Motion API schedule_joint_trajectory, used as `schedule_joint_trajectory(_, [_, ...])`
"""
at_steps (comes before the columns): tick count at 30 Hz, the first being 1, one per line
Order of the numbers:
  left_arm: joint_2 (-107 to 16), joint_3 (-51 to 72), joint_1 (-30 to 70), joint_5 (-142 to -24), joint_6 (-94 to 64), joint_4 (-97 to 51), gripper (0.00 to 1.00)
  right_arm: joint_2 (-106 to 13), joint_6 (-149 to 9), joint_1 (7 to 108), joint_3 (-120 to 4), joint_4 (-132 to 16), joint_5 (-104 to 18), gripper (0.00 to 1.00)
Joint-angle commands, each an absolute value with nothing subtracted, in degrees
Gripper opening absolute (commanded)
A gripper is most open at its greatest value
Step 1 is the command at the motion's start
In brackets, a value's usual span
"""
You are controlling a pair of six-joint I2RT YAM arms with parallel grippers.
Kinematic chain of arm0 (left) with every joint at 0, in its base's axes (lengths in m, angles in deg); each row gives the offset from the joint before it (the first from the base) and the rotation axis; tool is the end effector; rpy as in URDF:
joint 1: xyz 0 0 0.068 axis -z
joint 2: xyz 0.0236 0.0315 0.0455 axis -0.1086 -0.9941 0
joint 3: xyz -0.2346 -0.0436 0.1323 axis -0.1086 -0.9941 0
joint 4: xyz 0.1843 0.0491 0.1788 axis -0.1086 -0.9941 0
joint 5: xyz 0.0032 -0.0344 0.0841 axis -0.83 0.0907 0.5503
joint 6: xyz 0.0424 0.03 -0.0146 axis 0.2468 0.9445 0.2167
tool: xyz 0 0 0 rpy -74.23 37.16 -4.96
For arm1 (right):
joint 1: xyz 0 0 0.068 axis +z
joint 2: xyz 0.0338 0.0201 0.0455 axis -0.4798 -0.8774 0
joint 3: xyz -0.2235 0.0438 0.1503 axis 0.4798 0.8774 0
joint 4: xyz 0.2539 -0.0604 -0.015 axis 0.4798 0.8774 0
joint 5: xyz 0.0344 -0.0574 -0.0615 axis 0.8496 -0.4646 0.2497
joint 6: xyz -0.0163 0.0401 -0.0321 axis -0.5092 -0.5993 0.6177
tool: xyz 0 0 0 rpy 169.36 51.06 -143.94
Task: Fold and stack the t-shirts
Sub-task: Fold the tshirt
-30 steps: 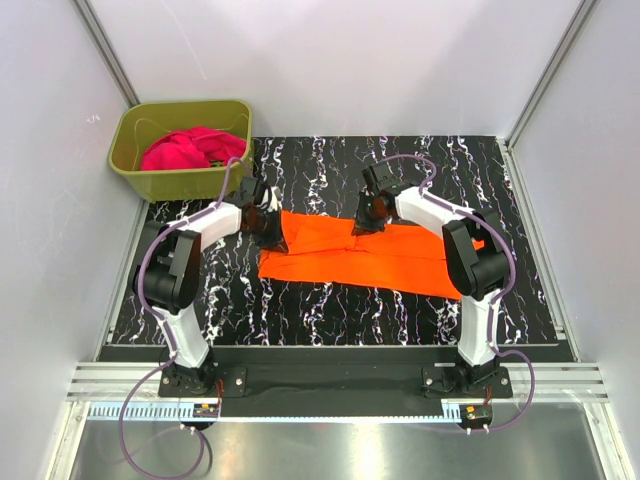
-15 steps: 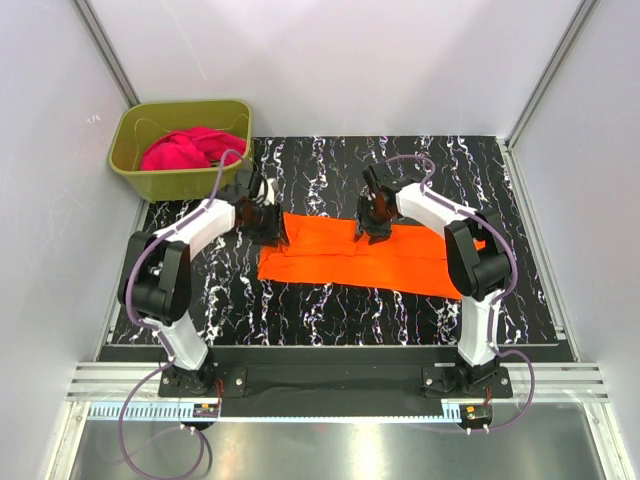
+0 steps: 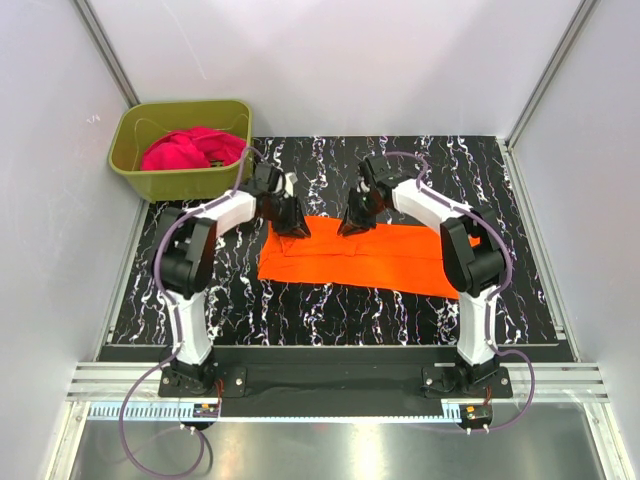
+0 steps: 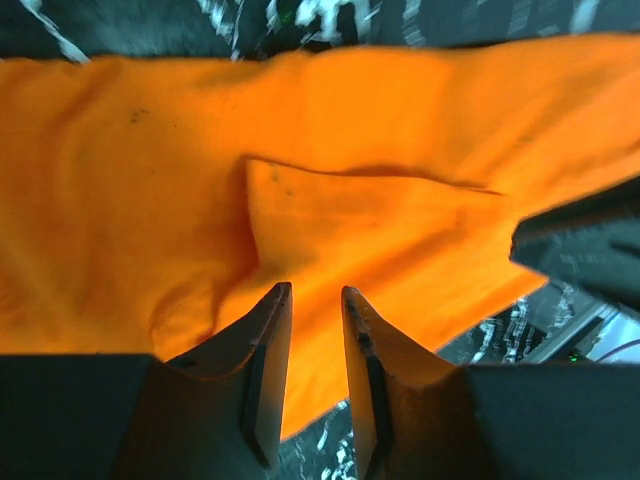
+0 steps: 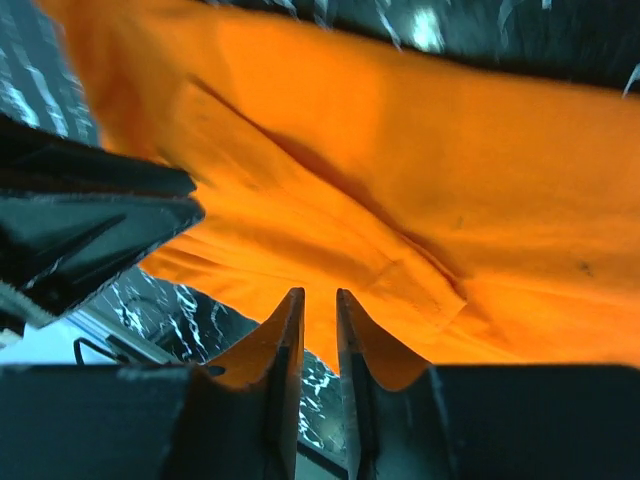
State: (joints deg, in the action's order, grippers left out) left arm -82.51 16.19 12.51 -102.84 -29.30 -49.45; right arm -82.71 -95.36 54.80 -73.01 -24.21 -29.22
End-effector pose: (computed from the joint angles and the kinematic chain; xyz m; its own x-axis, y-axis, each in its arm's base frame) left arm 0.3836 -0.1477 0.1756 -0.9536 -0.0766 -0.2910 0.1131 0.8049 -0.5825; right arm 0.3886 0.2049 0.1970 -0.9673 0.0815 -0.2402 -0.0590 0.8486 0.5257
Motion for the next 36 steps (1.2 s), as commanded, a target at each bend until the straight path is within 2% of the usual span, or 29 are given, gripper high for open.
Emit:
schedule_joint_trajectory(1, [-84.8,17.1,12.8,-100.9,-29.8,-46.7,0.31,-84.0,-98.0,55.3,-69.7,-27.1,-26.3,0.25])
schedule_joint_trajectory(5, [-87.0,19.4,12.6,-95.2,-26.0,-51.9,0.33,-85.4,-96.6,54.3,-67.1,-26.5,-27.8,0.29])
schedule_joint_trajectory(7, [-85.4,20.5,12.6,-93.2,-24.4,-53.4,0.35,-84.9,-95.4,53.5,-66.5,-25.6,-30.1,0.34])
schedule_joint_trajectory(9, [-83.0,21.3,12.8,-92.1,-23.6,-54.9,0.43,-83.3,-93.0,53.4,-68.9,-20.1,-33.9,0.38])
schedule_joint_trajectory(10, [-81.6,21.7,13.1,-90.4,-23.5,-55.7,0.47,-82.6,-90.7,53.4,-69.9,-18.0,-35.1,0.46])
schedule_joint_trajectory(12, [-77.3,22.3,13.8,-89.2,-23.9,-57.9,0.56,-79.1,-89.3,53.5,-71.9,-12.9,-38.3,0.55])
schedule_joint_trajectory(13, [-75.8,22.1,14.2,-88.1,-24.5,-58.6,0.6,-77.7,-88.3,53.4,-72.1,-11.4,-39.4,0.63])
schedule_joint_trajectory(14, [-72.3,21.7,14.6,-87.2,-25.2,-59.4,0.69,-74.7,-88.0,53.4,-71.7,-10.3,-40.6,0.69])
schedule_joint_trajectory(17, [-67.6,18.3,16.9,-83.2,-30.9,-59.5,0.73,-69.3,-88.1,53.4,-69.6,-6.8,-45.6,0.86])
schedule_joint_trajectory(19, [-64.1,14.6,18.6,-79.5,-39.5,-59.5,0.77,-66.8,-88.4,53.4,-67.0,-5.1,-49.5,0.92])
schedule_joint_trajectory(20, [-63.3,13.8,19.3,-78.6,-42.6,-59.4,0.78,-64.4,-88.4,53.4,-64.5,-5.2,-50.0,0.98])
schedule_joint_trajectory(23, [-64.1,12.8,23.4,-75.1,-57.2,-59.5,0.82,-61.0,-88.9,53.4,-60.6,-5.0,-52.1,1.0])
schedule_joint_trajectory(26, [-67.1,15.8,25.5,-70.0,-63.3,-59.8,0.83,-57.3,-89.6,53.4,-57.2,-4.7,-51.7,1.0])
schedule_joint_trajectory(30, [-73.0,19.5,26.8,-70.0,-75.4,-60.9,0.83,-51.3,-90.9,53.4,-52.5,-4.3,-51.2,1.0])
schedule_joint_trajectory(36, [-82.5,24.6,28.0,-64.2,-80.9,-66.6,0.84,-44.5,-91.5,53.4,-46.6,-4.1,-50.8,1.0])
